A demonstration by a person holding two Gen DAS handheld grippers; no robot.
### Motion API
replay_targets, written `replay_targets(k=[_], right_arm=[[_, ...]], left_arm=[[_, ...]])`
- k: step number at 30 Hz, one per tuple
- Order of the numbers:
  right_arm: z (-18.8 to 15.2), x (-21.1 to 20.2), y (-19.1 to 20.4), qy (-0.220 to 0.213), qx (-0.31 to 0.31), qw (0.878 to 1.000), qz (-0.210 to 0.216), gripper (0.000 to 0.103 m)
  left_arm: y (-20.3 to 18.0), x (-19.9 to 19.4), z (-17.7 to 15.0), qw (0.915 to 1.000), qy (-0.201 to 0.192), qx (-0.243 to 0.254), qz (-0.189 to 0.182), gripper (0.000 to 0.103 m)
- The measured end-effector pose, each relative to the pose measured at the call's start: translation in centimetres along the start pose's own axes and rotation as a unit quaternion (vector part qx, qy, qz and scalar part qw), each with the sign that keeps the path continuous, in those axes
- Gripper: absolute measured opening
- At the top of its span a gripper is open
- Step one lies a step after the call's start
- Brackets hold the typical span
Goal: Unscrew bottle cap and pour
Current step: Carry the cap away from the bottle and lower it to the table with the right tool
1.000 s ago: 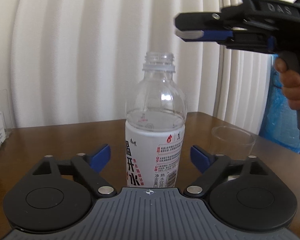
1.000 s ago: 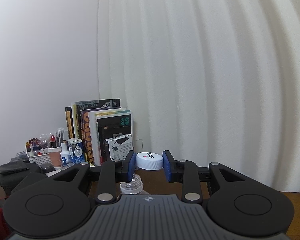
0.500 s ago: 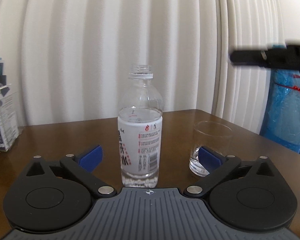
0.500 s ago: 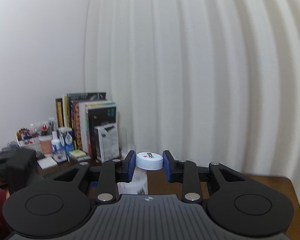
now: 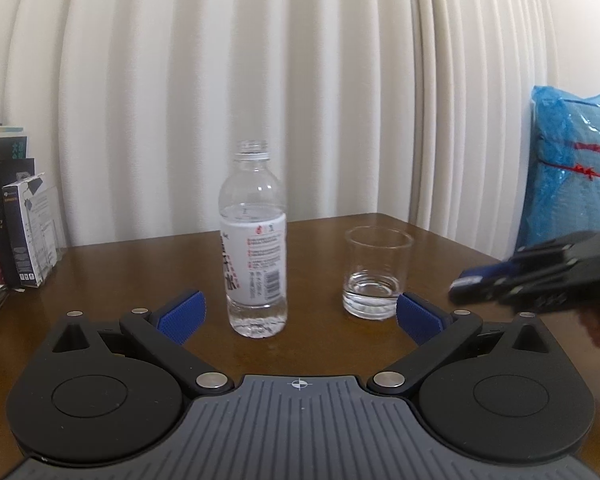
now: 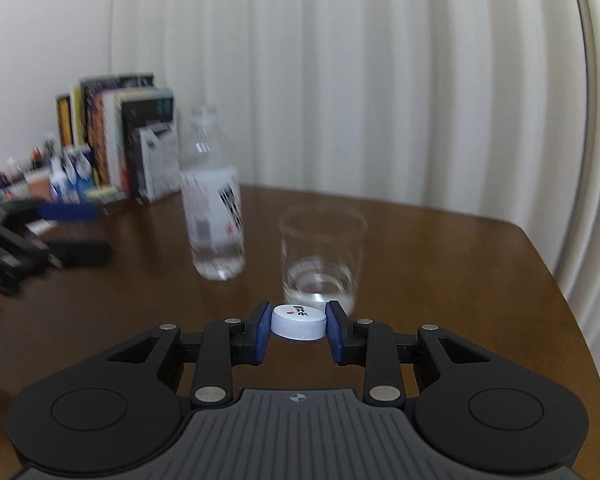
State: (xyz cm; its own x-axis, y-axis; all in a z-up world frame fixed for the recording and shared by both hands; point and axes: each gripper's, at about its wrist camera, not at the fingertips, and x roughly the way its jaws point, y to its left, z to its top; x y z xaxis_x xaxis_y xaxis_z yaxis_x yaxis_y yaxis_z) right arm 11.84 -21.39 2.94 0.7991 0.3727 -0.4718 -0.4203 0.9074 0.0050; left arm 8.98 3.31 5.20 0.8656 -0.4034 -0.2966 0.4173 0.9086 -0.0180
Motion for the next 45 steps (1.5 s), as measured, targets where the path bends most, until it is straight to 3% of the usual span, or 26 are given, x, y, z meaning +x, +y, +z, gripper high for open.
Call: replay_targets(k=[8,27,31,40,43,45], right_arm=[[-1.5,0.9,0.3,0.036,-0.014,0.999,-0.029,0.032],[-2.1,2.2,0.3,0.071,-0.02,0.997,-0.04,0.032],[-2.1,2.1,0.5,0.071,-0.022,0.996,-0.045,0.042],[-2.0,1.9,1.0,0.061,-0.019,0.996,-0.057,0.043],[-1.9,1.2,1.3,0.042,-0.016,0.996,-0.072,0.056],[-1.7,0.1,1.8,0.018,-0.013,0.996,-0.083,0.058]], left_arm=[[-1.0,-0.7,-0.6,1.0,0.007,-0.002,-0.003,0.103],[-0.9,-1.0,-1.2,0.9998,0.015,-0.013,-0.002,0.103],[-1.0,-1.1,-1.4,0.9997,0.018,-0.019,0.0,0.103],[-1.4,-1.3,-1.8,0.999,0.019,-0.038,0.01,0.103],[-1.6,-1.4,-1.9,0.9987,0.019,-0.045,0.016,0.103],[-1.7,-1.6,-2.0,0.9984,0.018,-0.049,0.022,0.103]])
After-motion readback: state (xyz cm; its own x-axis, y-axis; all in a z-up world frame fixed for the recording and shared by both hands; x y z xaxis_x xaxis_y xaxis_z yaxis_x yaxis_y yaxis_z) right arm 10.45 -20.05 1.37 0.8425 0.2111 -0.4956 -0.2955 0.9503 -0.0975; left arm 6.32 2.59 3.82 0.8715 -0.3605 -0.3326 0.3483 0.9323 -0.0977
